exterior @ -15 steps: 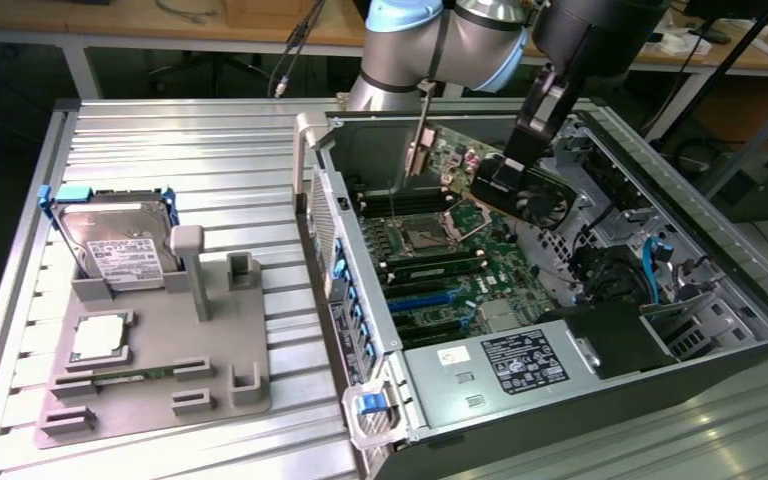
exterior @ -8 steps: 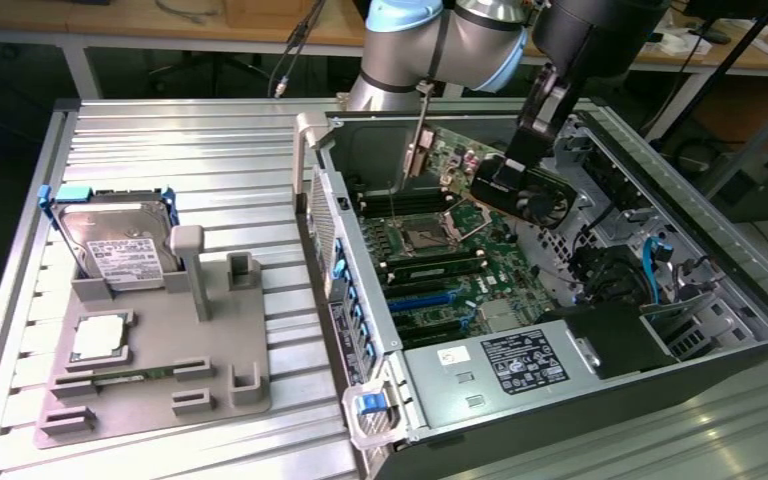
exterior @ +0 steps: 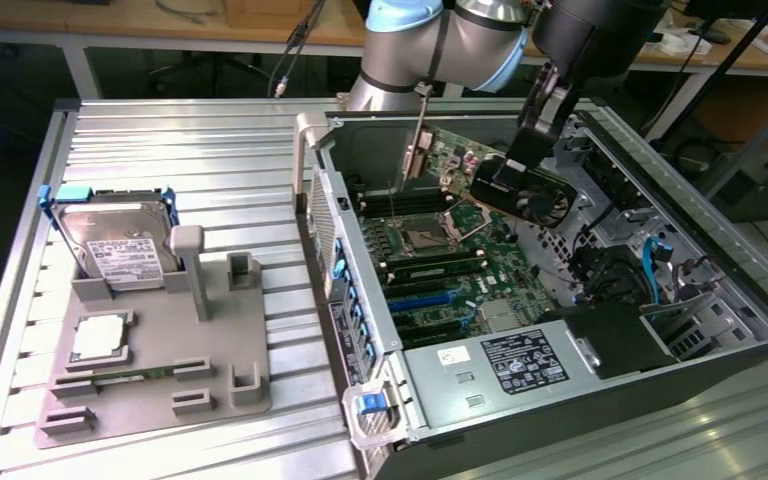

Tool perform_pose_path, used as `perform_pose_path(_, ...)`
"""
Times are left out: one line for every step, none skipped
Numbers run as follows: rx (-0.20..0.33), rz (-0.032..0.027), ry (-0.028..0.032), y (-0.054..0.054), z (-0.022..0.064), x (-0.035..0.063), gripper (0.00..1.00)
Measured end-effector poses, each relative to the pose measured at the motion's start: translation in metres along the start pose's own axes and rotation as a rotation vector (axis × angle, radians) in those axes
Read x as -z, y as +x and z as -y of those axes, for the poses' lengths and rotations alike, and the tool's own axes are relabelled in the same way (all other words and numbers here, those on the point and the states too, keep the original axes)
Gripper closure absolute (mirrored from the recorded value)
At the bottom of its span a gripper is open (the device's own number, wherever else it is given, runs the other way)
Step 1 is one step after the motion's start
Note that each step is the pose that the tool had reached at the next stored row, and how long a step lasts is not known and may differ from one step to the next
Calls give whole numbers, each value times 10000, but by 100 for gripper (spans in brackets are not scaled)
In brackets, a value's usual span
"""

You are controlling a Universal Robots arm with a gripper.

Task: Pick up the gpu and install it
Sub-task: 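Insert the gpu into the slot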

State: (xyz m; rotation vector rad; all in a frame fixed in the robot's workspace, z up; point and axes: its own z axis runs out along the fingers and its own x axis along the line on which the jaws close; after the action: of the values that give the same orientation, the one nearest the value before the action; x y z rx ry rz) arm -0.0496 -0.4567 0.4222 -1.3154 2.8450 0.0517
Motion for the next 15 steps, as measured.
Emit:
perform_pose_path(41,-1,-1,0,0,0,73)
perform_pose_path(90,-2,-2,0,0,0,73)
perform_pose_path(130,-3,-3,0,0,0,73)
perform_pose_path(176,-5,-4,0,0,0,73)
perform_pose_path(221,-6,-4,0,0,0,73)
perform_pose_path(257,-7,-5,0,0,0,73)
perform_pose_path(297,-8,-6,0,0,0,73)
perform_pose_path(340,-9,-7,0,0,0,73)
perform_pose_path(380,-10,-8,0,0,0,73)
perform_pose_path(422,-12,-9,0,0,0,73)
perform_pose_path(464,-13,-9,0,0,0,73)
perform_pose_path(504,-14,-10,0,0,0,73)
perform_pose_path(545,-15,-11,0,0,0,73)
perform_pose_path(587,-16,-12,0,0,0,73)
perform_pose_path(631,-17,-13,0,0,0,73)
